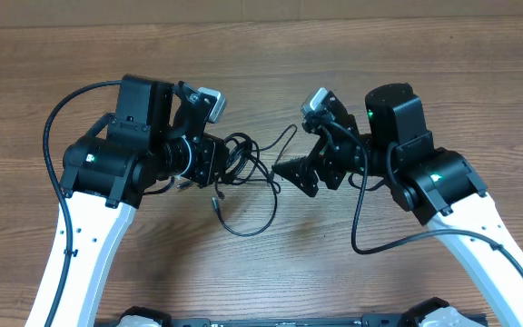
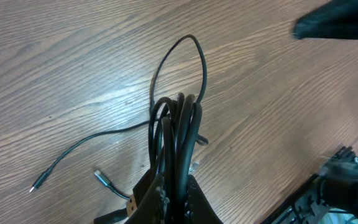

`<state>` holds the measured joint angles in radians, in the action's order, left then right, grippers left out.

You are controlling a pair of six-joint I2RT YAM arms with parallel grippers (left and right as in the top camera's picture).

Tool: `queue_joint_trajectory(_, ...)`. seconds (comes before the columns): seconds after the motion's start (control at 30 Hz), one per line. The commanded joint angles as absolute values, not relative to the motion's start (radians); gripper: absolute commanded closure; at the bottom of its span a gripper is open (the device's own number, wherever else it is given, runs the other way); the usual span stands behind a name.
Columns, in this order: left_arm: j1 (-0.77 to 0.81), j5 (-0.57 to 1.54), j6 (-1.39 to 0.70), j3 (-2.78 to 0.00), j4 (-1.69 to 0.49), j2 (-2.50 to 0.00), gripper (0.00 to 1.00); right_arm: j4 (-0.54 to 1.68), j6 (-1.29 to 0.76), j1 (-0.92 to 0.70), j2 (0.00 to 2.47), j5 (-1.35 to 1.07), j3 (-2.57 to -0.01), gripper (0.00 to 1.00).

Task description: Untangle cables

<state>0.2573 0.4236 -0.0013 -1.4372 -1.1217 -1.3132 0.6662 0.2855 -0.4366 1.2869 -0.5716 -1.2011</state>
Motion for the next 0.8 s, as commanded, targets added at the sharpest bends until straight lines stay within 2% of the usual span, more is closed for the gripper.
queue_joint_trajectory(0.0,0.256,0.466,-0.007,-1.467,-1.114,-1.306,0.96,0.659,0.376,-0.432,1.332,-0.570,-1.203,0.00)
queue_joint_trajectory(0.37,0.255,0.551,-0.007,-1.467,-1.107,-1.306,0.96,0.592,0.376,-0.432,1.453,-0.587,-1.203,0.00)
queue_joint_trajectory(0.5,0.255,0.553,-0.025,-1.467,-1.094,-1.306,0.96,0.602,0.377,-0.432,1.485,-0.696,-1.199,0.01)
queue_joint_trajectory(0.6,0.255,0.578,-0.034,-1.469,-1.071,-1.306,0.96,0.642,0.465,-0.432,1.523,-0.701,-1.196,0.03)
queue_joint_trajectory(0.77,0.255,0.577,-0.034,-1.486,-1.066,-1.306,0.96,0.687,0.474,-0.432,1.575,-0.722,-1.196,0.05)
